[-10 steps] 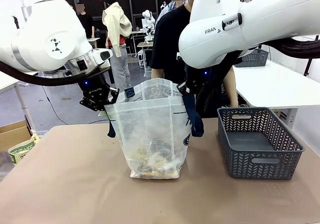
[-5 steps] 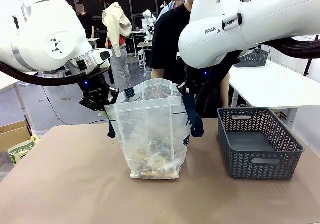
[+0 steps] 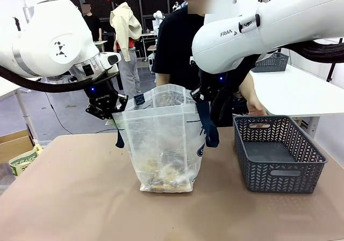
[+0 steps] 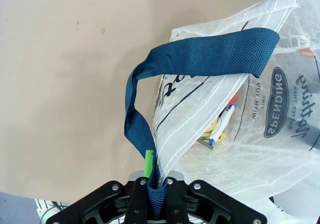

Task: Transfer purchased items from the store into the shopping bag.
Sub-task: Move the Reusable shopping bag to the right side of the table.

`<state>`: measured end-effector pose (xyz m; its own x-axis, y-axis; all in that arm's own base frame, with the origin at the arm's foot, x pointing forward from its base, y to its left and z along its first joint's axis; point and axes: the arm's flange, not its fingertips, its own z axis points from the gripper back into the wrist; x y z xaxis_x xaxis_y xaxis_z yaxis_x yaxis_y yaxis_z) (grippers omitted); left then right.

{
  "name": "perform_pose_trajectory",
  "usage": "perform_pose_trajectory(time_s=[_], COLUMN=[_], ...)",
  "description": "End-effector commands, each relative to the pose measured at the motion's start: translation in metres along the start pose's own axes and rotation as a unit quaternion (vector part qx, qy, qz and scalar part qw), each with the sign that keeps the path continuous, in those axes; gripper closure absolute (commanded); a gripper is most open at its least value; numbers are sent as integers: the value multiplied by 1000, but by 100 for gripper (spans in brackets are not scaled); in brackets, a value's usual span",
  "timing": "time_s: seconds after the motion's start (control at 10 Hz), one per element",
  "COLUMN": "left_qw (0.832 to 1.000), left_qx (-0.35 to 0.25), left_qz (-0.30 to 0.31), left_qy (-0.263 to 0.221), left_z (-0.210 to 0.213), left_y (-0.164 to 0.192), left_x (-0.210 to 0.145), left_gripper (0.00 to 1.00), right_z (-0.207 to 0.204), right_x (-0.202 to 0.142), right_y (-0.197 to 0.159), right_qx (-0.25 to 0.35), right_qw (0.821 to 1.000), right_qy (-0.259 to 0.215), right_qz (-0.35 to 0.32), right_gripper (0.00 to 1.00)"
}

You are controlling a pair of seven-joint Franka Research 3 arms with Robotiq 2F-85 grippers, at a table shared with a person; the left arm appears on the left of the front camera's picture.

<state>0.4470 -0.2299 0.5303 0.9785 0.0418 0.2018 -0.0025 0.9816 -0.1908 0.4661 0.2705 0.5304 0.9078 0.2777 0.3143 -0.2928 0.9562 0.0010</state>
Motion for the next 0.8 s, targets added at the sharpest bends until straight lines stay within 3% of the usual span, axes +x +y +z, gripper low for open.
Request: perform_pose_trajectory(time_s=[0.0,0.5,0.7], left_qw=[1000,1000,1000], left_qx=[0,0,-11], left_qz=[2,0,16], left_qy=[0,0,-10], left_z=[1,0,6], left_y=[2,0,-14], left_x=[1,0,-1], left_gripper=[100,100,100], right_z=[1,0,1], right_x=[0,0,7], right_y=[-1,0,13], right_qx=[0,0,21], right_qw=[1000,1000,999], right_qy=[-1,0,-27], right_qz=[-2,0,-37], right_gripper=[100,100,100])
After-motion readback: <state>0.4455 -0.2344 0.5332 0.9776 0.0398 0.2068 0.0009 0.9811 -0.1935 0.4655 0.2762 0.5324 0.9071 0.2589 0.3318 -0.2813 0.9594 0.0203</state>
